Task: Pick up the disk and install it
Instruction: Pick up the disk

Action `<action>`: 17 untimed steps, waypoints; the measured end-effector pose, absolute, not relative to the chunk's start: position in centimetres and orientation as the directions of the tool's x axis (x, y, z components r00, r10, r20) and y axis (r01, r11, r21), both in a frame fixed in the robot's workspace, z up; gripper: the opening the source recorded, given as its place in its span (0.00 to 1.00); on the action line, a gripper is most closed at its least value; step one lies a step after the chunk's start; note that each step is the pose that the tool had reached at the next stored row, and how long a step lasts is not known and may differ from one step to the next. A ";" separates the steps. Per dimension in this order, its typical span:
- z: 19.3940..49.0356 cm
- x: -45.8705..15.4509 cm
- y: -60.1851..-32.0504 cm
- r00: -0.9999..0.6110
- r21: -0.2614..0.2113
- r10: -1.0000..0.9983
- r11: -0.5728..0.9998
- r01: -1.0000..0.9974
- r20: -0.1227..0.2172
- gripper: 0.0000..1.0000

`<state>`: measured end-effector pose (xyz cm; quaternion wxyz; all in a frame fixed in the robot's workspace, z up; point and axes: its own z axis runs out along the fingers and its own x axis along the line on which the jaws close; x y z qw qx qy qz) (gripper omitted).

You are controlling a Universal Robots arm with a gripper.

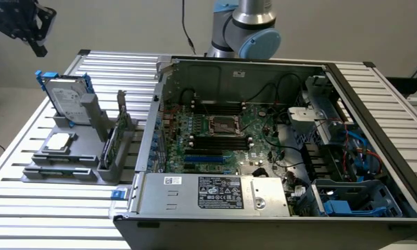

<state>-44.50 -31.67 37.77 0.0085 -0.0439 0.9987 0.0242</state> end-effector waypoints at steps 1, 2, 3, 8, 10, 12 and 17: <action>37.8 -44.5 -31.7 -0.994 0.048 -0.104 0.993 -0.105 -0.019 0.11; 37.7 -44.5 -31.7 -0.992 0.048 -0.122 0.991 -0.123 -0.019 0.11; 37.7 -44.5 -31.7 -0.990 0.048 -0.140 0.989 -0.141 -0.019 0.11; 37.6 -44.5 -31.7 -0.973 0.048 -0.230 0.972 -0.230 -0.019 0.11; 37.6 -44.5 -31.7 -0.964 0.048 -0.265 0.963 -0.266 -0.019 0.11; 37.6 -44.5 -31.7 -0.954 0.048 -0.300 0.953 -0.301 -0.019 0.11; 37.4 -44.5 -31.7 -0.923 0.048 -0.385 0.921 -0.386 -0.016 0.11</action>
